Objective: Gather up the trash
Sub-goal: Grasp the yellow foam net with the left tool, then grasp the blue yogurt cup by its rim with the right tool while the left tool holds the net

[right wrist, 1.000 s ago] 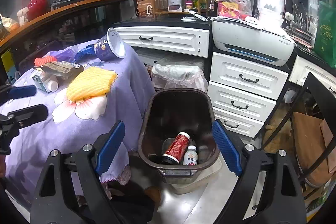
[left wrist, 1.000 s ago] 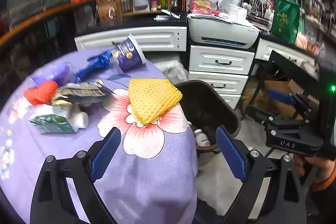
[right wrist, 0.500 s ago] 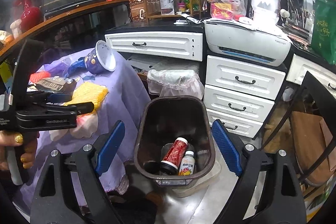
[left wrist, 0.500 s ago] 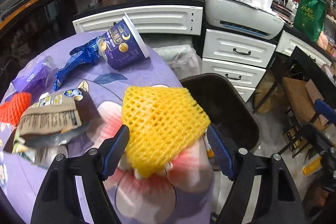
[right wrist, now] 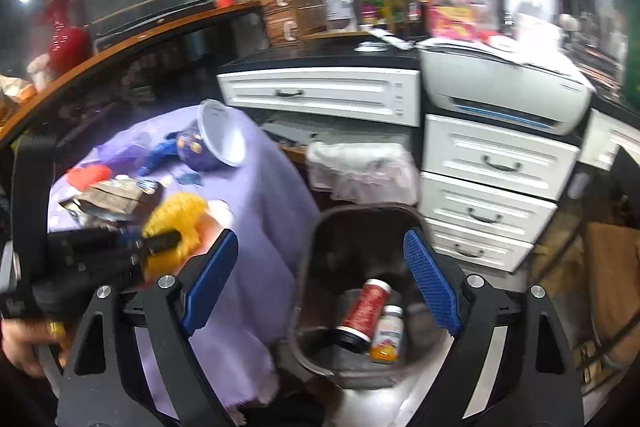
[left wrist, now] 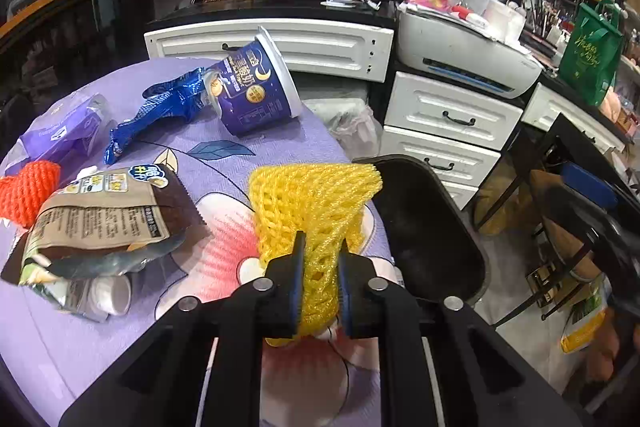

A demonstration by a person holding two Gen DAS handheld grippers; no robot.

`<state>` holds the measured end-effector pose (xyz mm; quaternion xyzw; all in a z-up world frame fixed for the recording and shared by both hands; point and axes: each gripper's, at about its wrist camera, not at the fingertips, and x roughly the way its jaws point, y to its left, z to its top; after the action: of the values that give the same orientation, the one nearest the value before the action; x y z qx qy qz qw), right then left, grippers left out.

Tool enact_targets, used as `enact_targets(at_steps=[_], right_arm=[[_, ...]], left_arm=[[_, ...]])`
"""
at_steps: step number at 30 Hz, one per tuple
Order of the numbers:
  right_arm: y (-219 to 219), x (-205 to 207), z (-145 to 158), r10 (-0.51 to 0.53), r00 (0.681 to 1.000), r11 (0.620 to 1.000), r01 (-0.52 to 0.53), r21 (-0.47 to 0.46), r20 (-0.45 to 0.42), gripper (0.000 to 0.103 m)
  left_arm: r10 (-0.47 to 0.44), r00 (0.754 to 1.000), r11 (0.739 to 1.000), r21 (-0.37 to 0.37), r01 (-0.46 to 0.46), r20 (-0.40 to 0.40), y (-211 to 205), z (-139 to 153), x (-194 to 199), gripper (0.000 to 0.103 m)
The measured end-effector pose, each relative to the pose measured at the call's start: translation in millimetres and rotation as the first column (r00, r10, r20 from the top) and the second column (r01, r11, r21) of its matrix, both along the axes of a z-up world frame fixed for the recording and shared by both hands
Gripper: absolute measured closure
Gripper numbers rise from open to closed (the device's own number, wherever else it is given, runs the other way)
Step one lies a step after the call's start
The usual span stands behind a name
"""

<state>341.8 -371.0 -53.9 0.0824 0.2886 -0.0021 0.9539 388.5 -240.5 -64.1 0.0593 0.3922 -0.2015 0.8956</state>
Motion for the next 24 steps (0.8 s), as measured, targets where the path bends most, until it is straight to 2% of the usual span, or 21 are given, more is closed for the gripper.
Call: enact_targets(at_steps=[6, 11, 15, 20, 23, 24], right_arm=[[32, 42, 15, 0.120, 0.993, 0.992, -0.121, 0.023, 0.012, 0.019], [69, 78, 23, 0.233, 0.972, 0.973, -0.233, -0.005, 0.032, 0.019], [94, 112, 27, 0.285, 0.958, 0.958, -0.285, -0.023, 0.019, 0.021], [113, 150, 24, 0.313, 0.950, 0.946, -0.313, -0.088, -0.015, 0.029], [115, 170, 18, 0.297, 0.953, 0.948, -0.301, -0.102, -0.053, 0.032], [115, 176, 15, 0.296, 0.953, 0.949, -0.301, -0.093, -0.066, 0.036]], left_arm=[[0.001, 1.000, 0.997, -0.077, 0.001, 0.023, 22, 16, -29, 0.092], [0.010, 0.999, 0.993, -0.121, -0.006, 0.032, 44, 23, -48, 0.092], [0.023, 0.998, 0.991, -0.129, -0.016, 0.053, 58, 25, -60, 0.092], [0.019, 0.997, 0.990, -0.140, -0.009, 0.069, 71, 29, -68, 0.092], [0.015, 0.997, 0.989, -0.151, -0.004, 0.076, 76, 31, -70, 0.092], [0.014, 0.997, 0.988, -0.152, -0.002, 0.078, 77, 31, -70, 0.092]])
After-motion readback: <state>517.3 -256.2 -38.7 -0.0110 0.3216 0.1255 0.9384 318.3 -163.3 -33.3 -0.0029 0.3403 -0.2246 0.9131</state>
